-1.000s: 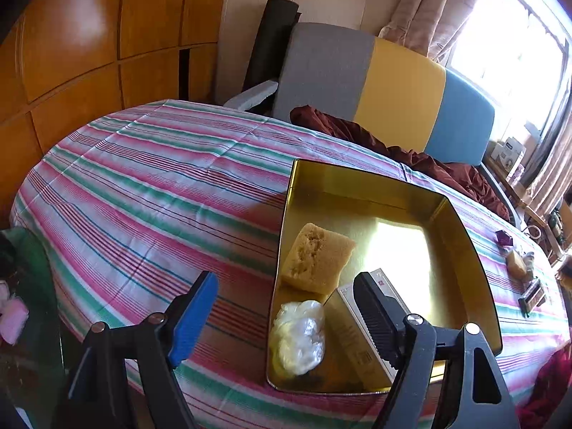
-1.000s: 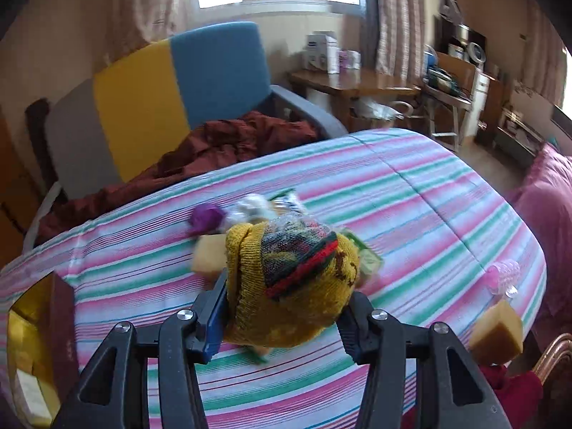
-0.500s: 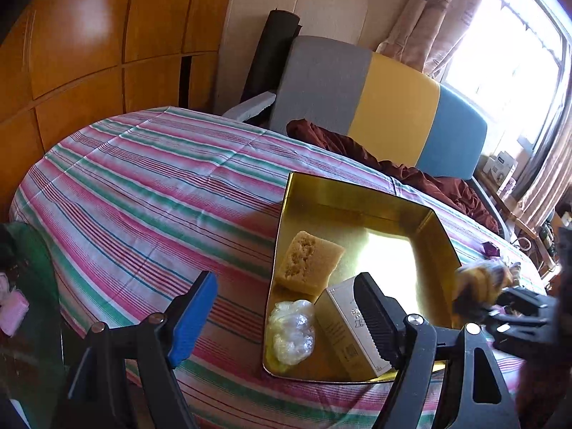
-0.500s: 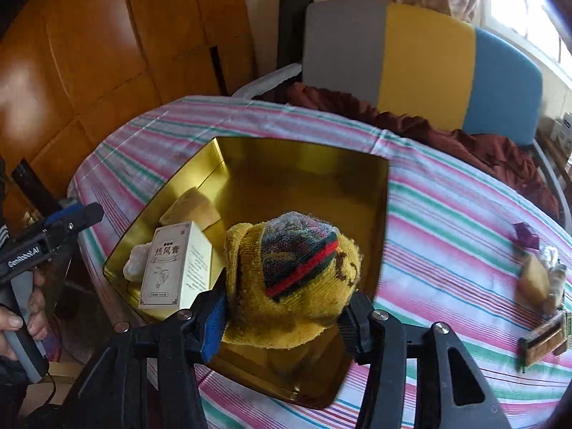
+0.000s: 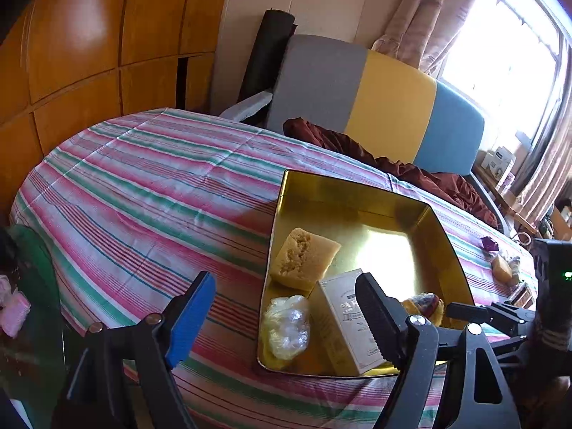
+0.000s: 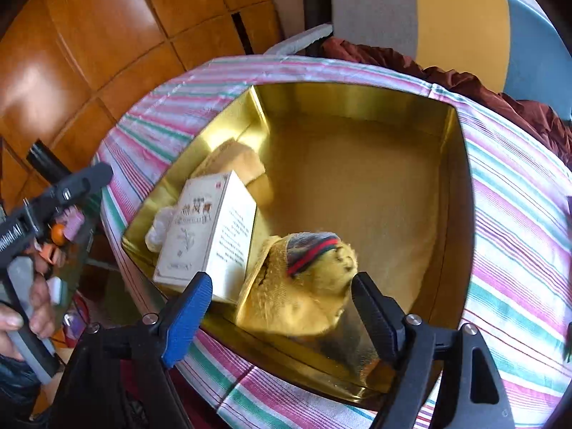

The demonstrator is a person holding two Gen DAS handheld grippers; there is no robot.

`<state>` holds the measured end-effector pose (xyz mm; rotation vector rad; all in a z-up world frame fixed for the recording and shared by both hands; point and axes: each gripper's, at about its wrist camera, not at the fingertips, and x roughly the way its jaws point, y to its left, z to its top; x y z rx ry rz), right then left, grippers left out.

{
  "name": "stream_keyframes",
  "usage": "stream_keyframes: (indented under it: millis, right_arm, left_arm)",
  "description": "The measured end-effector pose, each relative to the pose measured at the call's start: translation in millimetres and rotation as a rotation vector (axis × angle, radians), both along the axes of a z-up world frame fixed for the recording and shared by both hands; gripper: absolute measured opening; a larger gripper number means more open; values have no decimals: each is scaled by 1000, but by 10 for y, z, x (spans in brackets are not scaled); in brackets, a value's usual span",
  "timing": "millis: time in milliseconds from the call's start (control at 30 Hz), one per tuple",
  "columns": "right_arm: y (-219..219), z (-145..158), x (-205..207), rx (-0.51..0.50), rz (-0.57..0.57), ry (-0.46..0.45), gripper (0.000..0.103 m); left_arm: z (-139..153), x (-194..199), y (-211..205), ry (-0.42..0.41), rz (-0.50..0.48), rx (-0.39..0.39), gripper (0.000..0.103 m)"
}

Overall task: Organize objects
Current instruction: 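Release the knitted hat in the tray and move the right tool back to the pile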

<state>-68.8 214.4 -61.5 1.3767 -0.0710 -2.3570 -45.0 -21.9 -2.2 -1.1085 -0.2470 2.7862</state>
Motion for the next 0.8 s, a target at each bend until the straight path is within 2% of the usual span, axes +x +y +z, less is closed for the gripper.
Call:
stream_keyframes:
  millis: [133,300,467,800]
  right_arm:
    - [210,187,109,-54,-49,41,82]
    - [677,381,142,-57,-178,89,82]
    - [1351,500,169,-62,-378,94,82]
    - [3010,622,309,-57,-819,94,82]
  left_arm:
    - [76,17,130,24,-34,-15,81]
    - [123,2,336,29,-87,-24,81]
    - [150,-9,604,28,-156,-34,81]
    - [174,-28,1097,21,-263,-62,81]
